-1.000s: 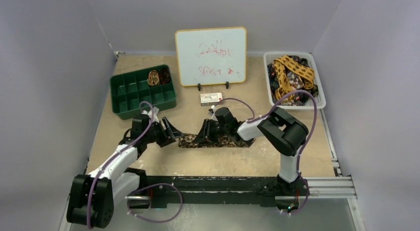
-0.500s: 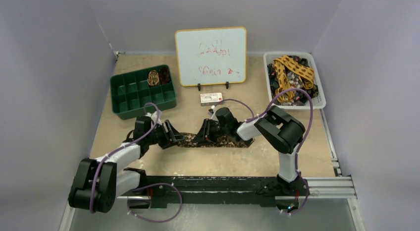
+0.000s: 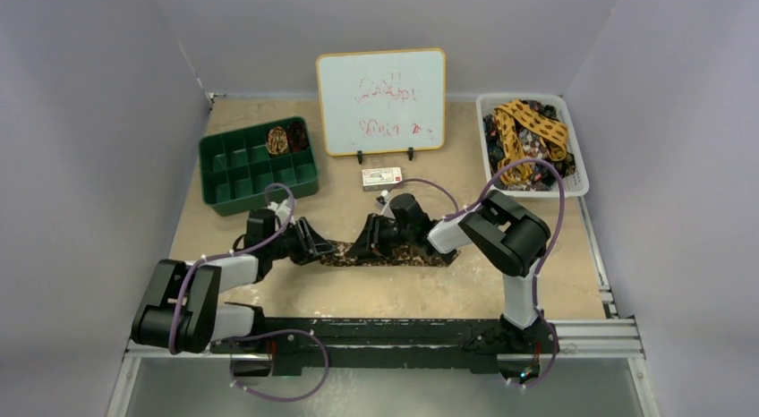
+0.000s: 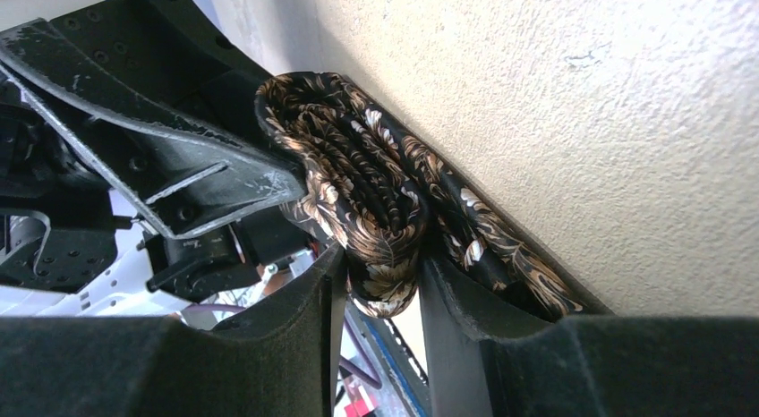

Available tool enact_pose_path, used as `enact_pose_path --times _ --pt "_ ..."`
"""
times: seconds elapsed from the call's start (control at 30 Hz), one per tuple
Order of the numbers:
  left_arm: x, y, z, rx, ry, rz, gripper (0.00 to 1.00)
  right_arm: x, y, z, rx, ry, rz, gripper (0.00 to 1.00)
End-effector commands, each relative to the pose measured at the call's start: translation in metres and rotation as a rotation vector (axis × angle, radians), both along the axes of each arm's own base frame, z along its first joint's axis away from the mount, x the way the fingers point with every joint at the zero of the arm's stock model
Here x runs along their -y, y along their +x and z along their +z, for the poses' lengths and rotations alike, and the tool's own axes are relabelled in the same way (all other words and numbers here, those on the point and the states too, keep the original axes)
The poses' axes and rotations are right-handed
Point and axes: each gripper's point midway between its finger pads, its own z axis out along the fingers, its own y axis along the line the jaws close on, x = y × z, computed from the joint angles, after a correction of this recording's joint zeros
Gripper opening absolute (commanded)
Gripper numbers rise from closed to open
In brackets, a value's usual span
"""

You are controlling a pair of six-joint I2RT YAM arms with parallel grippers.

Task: Roll the ties
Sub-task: Roll the tie at the center of the board.

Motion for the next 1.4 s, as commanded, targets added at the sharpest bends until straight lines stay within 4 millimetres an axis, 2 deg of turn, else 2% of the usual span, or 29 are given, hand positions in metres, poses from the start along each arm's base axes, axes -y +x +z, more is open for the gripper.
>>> enact_pose_path --times 0.0,0.13,0.23,0.3,0.4,0.53,0.67,0.8,0.93,1.2,1.37 --pt "0.004 0.0 0.004 0.044 -0.03 -0.027 0.35 0.003 -0.001 -0.001 0.006 -0.024 0.014 0.4" --pt "0.005 0.001 0.008 0.046 -0.033 -0.034 0.35 0.001 0.002 0.013 0.057 -0.014 0.035 0.48" --pt "0.003 0.001 0.009 0.044 -0.024 -0.022 0.43 0.001 0.006 0.033 0.142 0.001 0.054 0.6" --pt "0.002 0.002 0.013 0.044 -0.015 -0.015 0.47 0.005 0.011 0.043 0.233 -0.049 0.09 0.69" --pt "-0.001 0.005 0.02 0.056 0.002 -0.007 0.47 0.012 0.023 0.057 0.355 -0.118 0.093 0.72" --pt "-0.002 0.006 0.026 0.064 0.016 -0.013 0.51 0.018 0.021 0.061 0.337 -0.159 0.096 0.75" --pt "-0.002 0.002 0.022 0.041 0.018 -0.007 0.54 0.014 0.019 0.055 0.295 -0.127 0.064 0.71" --pt "-0.002 0.0 0.02 0.029 0.015 -0.017 0.55 0.016 0.017 0.04 0.256 -0.14 0.049 0.69" --pt "-0.002 -0.001 0.02 0.03 0.017 -0.017 0.55 0.013 0.018 0.036 0.243 -0.139 0.048 0.66" --pt "-0.003 -0.003 0.019 0.027 0.028 -0.018 0.56 0.006 0.016 0.025 0.197 -0.107 0.051 0.44" --pt "-0.002 -0.004 0.018 0.032 0.021 -0.031 0.57 0.011 0.008 0.011 0.147 -0.121 0.057 0.34"
